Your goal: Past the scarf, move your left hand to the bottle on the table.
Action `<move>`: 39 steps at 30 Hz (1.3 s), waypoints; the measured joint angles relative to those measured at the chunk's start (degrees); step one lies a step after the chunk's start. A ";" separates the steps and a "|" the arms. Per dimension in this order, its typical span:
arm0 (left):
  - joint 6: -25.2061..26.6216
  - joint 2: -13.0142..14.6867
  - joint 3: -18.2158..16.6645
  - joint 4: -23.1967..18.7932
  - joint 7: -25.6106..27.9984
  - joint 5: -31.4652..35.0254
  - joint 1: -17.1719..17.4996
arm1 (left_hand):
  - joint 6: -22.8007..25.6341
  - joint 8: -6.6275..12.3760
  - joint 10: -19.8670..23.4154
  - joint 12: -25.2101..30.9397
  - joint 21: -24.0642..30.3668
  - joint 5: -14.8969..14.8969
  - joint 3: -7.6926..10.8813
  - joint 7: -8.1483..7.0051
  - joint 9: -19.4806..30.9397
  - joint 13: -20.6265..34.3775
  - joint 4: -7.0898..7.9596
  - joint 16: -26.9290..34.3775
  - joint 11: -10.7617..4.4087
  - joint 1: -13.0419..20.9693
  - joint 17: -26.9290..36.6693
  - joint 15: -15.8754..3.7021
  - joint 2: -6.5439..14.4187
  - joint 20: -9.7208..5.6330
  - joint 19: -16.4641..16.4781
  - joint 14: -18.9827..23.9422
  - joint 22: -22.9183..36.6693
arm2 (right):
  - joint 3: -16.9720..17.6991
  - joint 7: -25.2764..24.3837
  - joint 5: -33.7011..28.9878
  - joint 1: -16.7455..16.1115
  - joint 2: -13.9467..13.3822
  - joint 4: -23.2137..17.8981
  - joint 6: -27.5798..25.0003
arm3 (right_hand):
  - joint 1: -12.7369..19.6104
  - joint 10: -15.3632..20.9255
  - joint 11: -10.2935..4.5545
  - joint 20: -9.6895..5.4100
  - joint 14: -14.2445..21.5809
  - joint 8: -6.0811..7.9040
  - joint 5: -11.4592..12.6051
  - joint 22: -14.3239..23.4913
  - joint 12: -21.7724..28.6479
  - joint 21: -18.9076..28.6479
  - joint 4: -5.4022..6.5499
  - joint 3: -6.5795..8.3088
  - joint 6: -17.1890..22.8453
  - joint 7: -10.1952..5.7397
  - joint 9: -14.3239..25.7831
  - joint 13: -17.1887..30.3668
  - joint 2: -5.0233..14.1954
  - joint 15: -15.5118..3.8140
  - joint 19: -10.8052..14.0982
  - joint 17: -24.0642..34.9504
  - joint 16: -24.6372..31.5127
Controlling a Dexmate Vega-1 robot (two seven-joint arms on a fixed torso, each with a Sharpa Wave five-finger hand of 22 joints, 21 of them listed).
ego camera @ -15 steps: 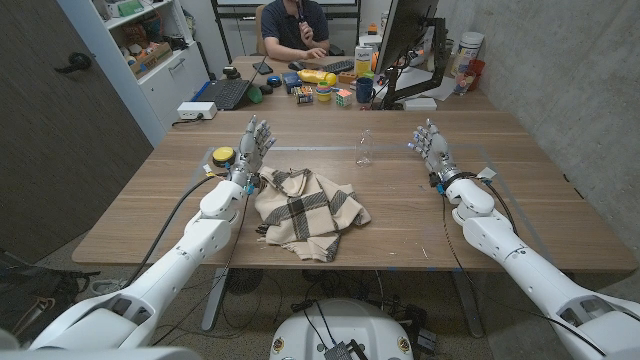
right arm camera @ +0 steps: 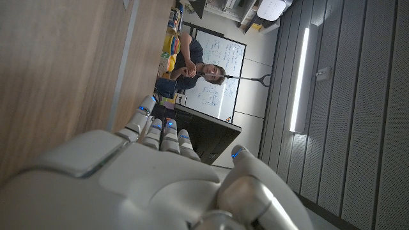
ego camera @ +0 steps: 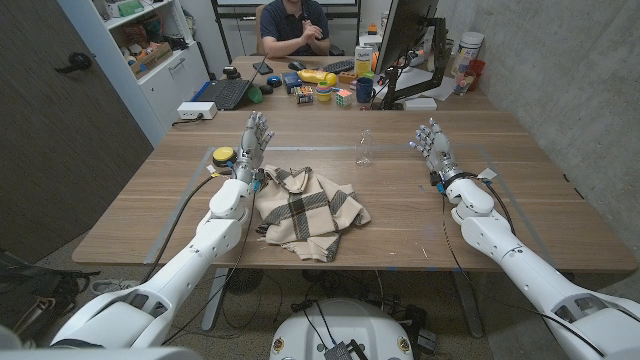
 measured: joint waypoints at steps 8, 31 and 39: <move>-0.75 0.78 -0.93 -5.14 11.12 7.92 1.19 | 0.37 0.40 -0.30 0.00 0.00 0.00 0.05 -1.57 -0.01 0.27 -1.02 0.00 -0.30 0.78 0.00 0.26 -0.66 0.29 -0.09 0.26 -0.05 | 0.12 0.13 0.13 0.00 0.28 0.26 0.29 | 0.00 0.00 -0.01 0.00 0.00 0.00 0.00 0.00 0.00 0.00 0.00 0.00 0.00 -0.01 -0.01 -0.01 0.00 0.00 0.00 0.00 0.00; -1.06 2.54 -0.84 -10.78 36.38 38.85 -3.16 | 1.21 0.84 -0.36 0.44 -0.28 0.00 2.80 -4.39 -0.02 0.10 -3.25 0.00 -2.27 5.08 0.17 0.97 2.13 4.59 0.93 1.01 -0.04 | 0.35 0.88 0.85 -0.35 0.55 0.59 0.76 | 0.00 0.00 -0.02 0.00 0.00 0.00 0.00 -0.01 0.00 -0.24 0.00 0.00 0.00 -0.01 -0.01 -0.01 0.00 -0.01 0.01 -0.01 0.00; -1.27 2.79 2.13 -9.31 41.47 49.55 -8.30 | 2.59 1.28 0.78 0.66 -0.28 0.00 4.36 -4.17 0.26 0.13 -4.33 0.00 -3.40 6.96 0.17 -0.22 2.89 4.57 0.94 1.28 -0.04 | 0.36 1.25 1.10 -0.65 0.63 0.59 0.98 | 0.00 0.00 -0.02 0.00 0.00 0.00 0.00 -0.01 0.00 -0.24 0.00 0.00 0.00 -0.01 -0.02 -0.02 0.00 -0.02 0.01 -0.01 -0.04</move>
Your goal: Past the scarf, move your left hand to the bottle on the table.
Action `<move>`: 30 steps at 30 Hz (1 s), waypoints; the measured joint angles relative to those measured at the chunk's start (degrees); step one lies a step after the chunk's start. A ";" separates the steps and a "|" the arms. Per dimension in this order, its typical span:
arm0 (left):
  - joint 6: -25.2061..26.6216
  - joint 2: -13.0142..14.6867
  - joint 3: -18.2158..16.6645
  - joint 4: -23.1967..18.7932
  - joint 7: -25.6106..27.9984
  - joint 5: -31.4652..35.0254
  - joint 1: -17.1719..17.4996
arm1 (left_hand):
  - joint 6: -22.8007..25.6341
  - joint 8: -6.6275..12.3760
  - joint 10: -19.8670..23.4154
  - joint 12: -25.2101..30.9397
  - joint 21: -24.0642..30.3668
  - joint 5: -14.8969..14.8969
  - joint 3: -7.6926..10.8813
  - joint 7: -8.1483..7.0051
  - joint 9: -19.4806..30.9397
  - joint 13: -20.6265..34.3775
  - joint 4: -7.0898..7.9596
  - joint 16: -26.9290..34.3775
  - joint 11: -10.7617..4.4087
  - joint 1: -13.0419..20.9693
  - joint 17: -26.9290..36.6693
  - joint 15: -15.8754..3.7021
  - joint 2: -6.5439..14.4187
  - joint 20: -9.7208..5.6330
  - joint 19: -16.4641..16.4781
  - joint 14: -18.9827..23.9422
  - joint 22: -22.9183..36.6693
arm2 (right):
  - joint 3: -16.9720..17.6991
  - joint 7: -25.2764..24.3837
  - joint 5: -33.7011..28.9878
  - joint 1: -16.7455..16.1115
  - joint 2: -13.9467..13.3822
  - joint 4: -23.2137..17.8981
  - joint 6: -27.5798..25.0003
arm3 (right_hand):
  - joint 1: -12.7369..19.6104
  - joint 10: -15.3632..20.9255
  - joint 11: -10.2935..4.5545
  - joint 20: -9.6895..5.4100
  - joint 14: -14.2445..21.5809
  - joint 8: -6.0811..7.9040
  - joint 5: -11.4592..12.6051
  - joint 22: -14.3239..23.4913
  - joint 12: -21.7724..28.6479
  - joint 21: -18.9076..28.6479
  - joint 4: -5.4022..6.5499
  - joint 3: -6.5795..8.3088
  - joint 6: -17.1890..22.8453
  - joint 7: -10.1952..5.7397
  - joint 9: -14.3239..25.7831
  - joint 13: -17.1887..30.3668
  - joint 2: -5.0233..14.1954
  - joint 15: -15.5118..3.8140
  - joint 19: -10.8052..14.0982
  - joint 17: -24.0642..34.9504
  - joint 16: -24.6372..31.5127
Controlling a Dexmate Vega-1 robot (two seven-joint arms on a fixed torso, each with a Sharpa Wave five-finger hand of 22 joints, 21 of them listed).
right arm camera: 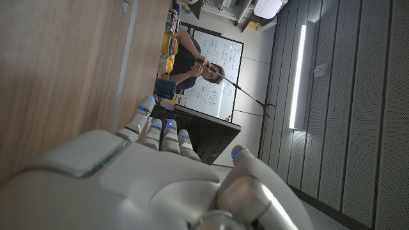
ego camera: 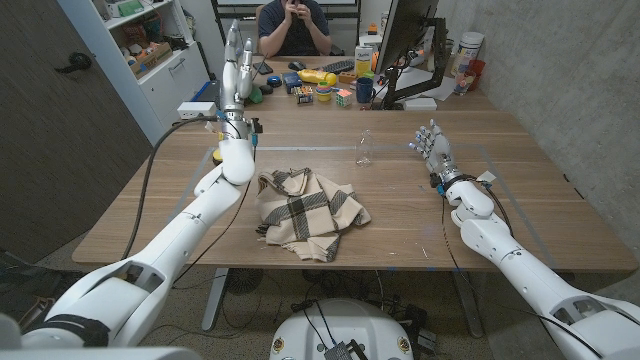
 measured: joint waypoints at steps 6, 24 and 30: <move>2.06 0.33 2.71 0.09 1.16 5.61 -3.53 | 0.97 0.28 0.55 0.23 0.00 -0.46 1.17 -0.14 0.26 0.14 -1.43 -0.09 -1.44 2.12 -0.16 -0.75 -0.47 0.03 1.04 -0.38 0.00 | 0.05 0.18 0.23 -0.45 0.03 -0.16 0.24 | 0.00 0.00 0.00 0.00 0.00 0.00 0.00 0.00 0.00 -0.44 0.00 0.00 0.00 0.00 0.00 0.00 0.00 0.00 0.00 0.00 -0.18; 5.34 1.77 10.58 1.38 -6.62 12.41 -12.84 | 0.41 -0.39 -4.96 -0.71 0.00 -2.05 1.20 -0.25 0.16 -0.03 -6.17 -0.94 -3.02 6.08 0.00 -1.55 -2.89 4.49 3.67 -4.18 -0.37 | 0.34 0.90 0.67 -1.44 0.26 -0.34 1.47 | 0.00 0.00 0.00 0.00 0.00 0.00 0.00 -0.01 0.00 -0.87 0.11 -0.43 0.00 0.00 -0.01 -0.01 0.00 0.00 0.00 0.00 -0.41; 6.15 2.38 13.28 1.70 -11.58 13.10 -15.81 | -1.66 -1.06 -7.85 -1.11 -0.50 -2.55 0.37 -0.25 0.10 -0.02 -7.52 -0.93 -3.24 6.81 -0.05 -1.42 -4.58 4.80 3.98 -5.65 -0.54 | 0.51 0.94 0.79 -1.83 0.26 -0.56 1.87 | 0.00 0.00 0.00 0.00 0.00 0.00 0.00 -0.01 0.00 -0.89 0.33 -0.65 0.00 0.00 -0.01 -0.01 0.00 0.00 0.00 -0.01 -0.40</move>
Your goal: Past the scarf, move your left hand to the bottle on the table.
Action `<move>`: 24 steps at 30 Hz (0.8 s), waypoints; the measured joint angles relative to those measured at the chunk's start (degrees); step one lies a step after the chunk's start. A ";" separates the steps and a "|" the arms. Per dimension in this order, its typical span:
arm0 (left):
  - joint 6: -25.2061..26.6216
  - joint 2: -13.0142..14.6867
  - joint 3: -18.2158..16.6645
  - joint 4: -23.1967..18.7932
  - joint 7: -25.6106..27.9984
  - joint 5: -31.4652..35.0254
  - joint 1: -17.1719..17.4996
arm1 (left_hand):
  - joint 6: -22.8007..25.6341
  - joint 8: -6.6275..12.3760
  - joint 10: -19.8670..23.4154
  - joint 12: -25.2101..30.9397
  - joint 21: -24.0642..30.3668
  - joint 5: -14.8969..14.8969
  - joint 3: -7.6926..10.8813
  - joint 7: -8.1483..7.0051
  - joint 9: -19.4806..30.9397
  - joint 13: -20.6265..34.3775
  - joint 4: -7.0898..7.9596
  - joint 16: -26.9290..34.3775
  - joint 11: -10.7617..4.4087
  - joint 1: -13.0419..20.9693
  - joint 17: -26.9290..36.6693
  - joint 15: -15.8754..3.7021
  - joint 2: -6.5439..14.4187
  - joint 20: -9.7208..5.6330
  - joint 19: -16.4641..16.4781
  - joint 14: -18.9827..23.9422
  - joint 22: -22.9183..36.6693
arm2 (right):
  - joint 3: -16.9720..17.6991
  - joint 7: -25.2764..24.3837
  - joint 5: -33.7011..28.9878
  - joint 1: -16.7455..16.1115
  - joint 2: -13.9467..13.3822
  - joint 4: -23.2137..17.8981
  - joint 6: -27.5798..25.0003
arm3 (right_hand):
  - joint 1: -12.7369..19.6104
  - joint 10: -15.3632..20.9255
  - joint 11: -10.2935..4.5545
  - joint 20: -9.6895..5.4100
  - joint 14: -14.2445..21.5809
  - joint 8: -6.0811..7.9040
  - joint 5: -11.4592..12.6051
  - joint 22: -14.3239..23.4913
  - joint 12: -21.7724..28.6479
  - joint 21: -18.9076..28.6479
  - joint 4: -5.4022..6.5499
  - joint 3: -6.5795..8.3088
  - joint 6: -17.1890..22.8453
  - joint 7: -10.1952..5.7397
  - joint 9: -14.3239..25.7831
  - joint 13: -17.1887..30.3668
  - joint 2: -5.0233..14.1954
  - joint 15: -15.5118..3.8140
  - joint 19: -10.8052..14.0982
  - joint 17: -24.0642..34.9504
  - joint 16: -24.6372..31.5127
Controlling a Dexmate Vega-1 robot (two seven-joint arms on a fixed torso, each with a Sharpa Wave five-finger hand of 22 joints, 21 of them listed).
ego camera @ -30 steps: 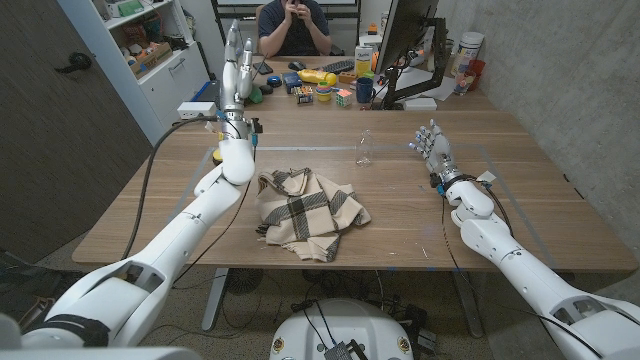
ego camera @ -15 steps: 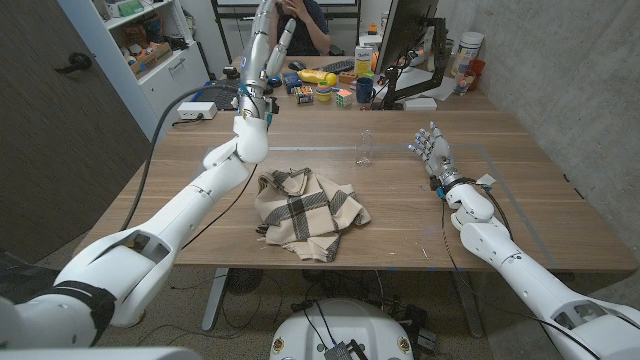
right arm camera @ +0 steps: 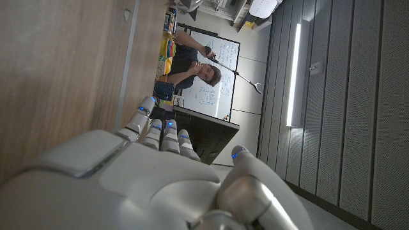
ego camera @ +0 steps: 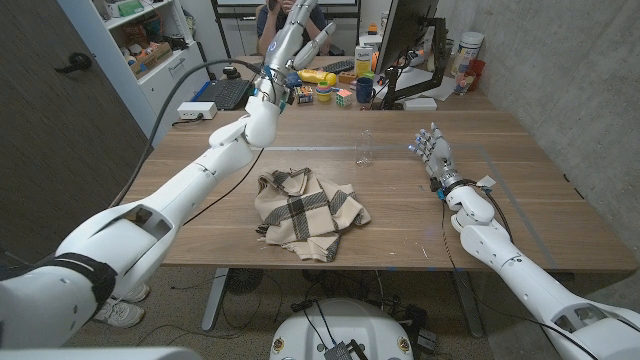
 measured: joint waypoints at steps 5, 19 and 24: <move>1.56 0.64 1.51 -0.36 -5.78 0.15 -1.51 | -1.83 -0.28 0.00 0.00 0.00 -0.23 -0.65 0.01 -0.27 -0.14 -0.95 0.00 -0.02 0.59 -0.11 0.44 -0.97 -0.30 0.32 -0.96 -0.26 | 0.13 -0.15 0.05 -0.25 0.01 -0.14 0.27 | -0.17 0.00 0.00 0.00 0.00 0.00 0.00 0.00 0.00 0.00 0.00 0.00 0.00 0.00 0.00 0.00 0.17 0.00 0.00 0.00 0.00; 4.92 2.18 5.98 -1.05 -22.68 0.36 -6.06 | -6.01 -0.50 -0.19 0.00 -1.05 -0.65 -3.62 0.10 -0.26 -0.21 -2.72 -0.45 0.61 0.71 0.06 3.69 -5.79 -0.16 -1.15 -3.40 -0.26 | 0.03 -0.24 0.07 0.14 0.45 0.46 0.37 | -0.22 0.00 0.00 0.00 0.00 0.00 0.04 0.00 0.00 -0.37 0.00 -0.47 0.00 0.00 0.00 0.00 0.22 0.00 0.00 0.00 0.00; 5.64 2.09 9.01 0.52 -31.00 0.35 -9.50 | -6.01 -0.94 -0.16 0.00 -1.28 -0.65 -5.90 0.11 -0.26 -0.10 -2.48 -0.45 1.87 0.35 0.33 5.09 -7.49 -0.20 -3.51 -3.26 -0.10 | -0.09 -0.08 0.07 0.44 0.67 0.94 0.41 | -0.22 0.00 0.00 0.23 0.00 0.00 0.40 0.00 0.00 -0.61 0.00 -0.47 0.00 0.00 0.00 0.00 0.22 0.00 -0.23 0.29 -0.27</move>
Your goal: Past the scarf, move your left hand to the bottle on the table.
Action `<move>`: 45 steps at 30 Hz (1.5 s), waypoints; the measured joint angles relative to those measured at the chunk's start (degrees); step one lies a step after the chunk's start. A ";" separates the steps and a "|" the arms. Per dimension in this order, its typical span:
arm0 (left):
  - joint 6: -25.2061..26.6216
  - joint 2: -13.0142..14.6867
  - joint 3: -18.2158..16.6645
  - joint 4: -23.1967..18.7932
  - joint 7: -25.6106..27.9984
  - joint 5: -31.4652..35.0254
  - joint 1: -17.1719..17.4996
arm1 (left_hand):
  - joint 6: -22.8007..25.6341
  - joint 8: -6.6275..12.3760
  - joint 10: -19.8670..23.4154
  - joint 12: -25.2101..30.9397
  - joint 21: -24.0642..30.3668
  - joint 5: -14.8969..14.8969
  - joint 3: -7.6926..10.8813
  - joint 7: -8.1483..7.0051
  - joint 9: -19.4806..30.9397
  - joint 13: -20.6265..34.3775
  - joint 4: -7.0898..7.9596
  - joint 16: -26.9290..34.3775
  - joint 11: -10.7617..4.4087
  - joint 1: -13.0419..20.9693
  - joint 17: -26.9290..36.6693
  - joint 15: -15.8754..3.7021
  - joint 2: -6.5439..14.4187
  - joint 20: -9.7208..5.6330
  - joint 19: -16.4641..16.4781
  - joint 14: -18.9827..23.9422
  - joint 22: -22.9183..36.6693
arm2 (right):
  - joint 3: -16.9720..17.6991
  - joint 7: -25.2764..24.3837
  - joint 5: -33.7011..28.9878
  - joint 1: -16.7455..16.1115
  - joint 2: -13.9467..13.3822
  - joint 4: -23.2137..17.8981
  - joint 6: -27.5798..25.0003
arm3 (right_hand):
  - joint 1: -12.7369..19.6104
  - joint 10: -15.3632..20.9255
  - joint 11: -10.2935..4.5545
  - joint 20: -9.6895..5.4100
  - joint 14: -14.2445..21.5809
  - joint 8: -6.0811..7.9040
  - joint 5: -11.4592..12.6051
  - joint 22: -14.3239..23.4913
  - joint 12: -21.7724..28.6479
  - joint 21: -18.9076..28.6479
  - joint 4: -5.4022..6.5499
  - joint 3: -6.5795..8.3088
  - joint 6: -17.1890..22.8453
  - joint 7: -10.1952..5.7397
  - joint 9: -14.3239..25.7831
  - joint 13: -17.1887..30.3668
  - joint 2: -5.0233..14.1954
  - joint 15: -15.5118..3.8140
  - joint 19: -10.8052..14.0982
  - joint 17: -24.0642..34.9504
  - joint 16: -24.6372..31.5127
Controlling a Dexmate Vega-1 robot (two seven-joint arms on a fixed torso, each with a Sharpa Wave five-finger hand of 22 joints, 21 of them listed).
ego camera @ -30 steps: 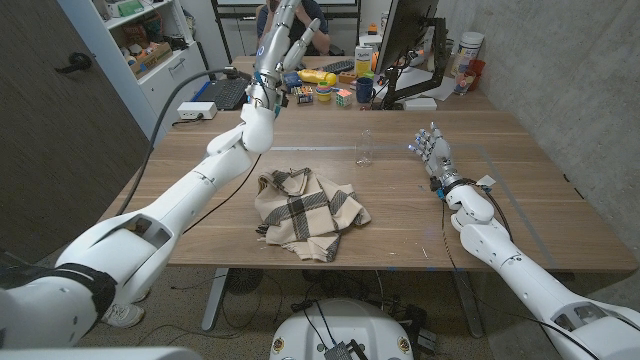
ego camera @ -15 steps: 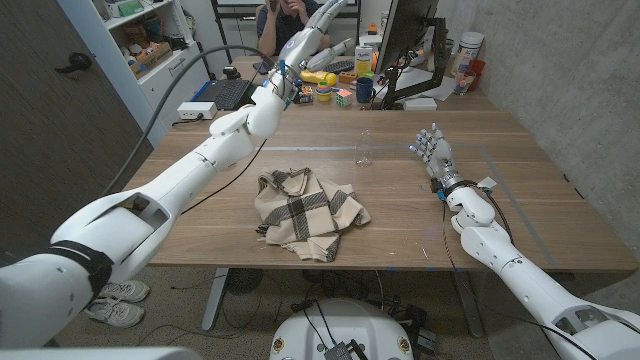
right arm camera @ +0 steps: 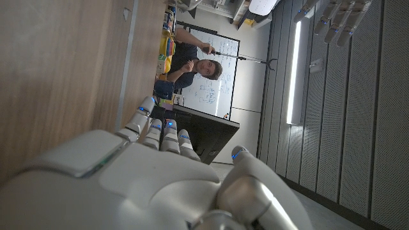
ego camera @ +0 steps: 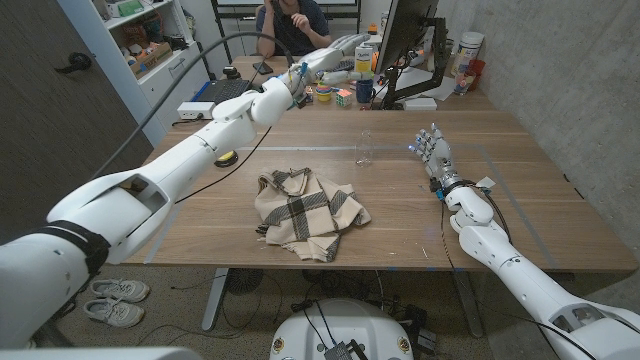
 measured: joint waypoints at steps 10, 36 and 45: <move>-0.54 -1.89 4.88 5.10 -8.79 0.72 -4.53 | 0.01 0.00 -0.22 0.49 0.00 0.00 -1.01 0.00 0.12 0.00 -0.43 0.69 0.39 0.96 0.00 0.61 -1.14 0.00 -0.63 0.02 0.00 | -0.06 -0.07 -0.11 0.21 0.27 0.48 0.15 | 0.00 0.00 0.00 0.19 0.00 0.00 0.00 0.00 0.00 0.00 0.01 -0.35 0.00 0.00 0.00 0.00 0.00 0.00 -0.19 0.00 0.00; -5.31 -6.90 13.12 15.96 -14.34 3.25 -9.44 | 0.01 3.33 0.64 3.06 2.39 1.55 -2.43 0.00 1.22 0.27 -1.84 3.49 -0.90 11.08 -0.17 -3.86 -1.43 -1.39 13.26 5.38 -0.01 | 0.19 0.22 0.04 0.88 0.76 2.44 0.73 | -0.55 0.00 0.00 0.18 0.00 0.00 0.00 0.00 0.00 -0.62 0.01 -0.79 0.00 0.00 0.00 -0.01 -0.07 0.00 -0.18 -0.01 0.00; -5.19 -7.79 14.66 17.06 -15.16 3.79 -10.03 | 0.01 4.52 3.71 3.06 2.39 2.37 -2.43 0.00 1.43 0.26 -1.84 3.72 -1.48 13.94 -0.24 -4.76 -0.10 -2.77 15.27 7.99 -0.01 | 0.42 0.85 0.46 0.92 0.78 2.93 0.97 | -0.55 0.00 0.00 0.18 0.00 0.00 0.00 0.00 0.00 -0.84 0.24 -1.04 0.00 0.00 0.00 0.00 -0.07 0.00 -0.18 -0.02 0.00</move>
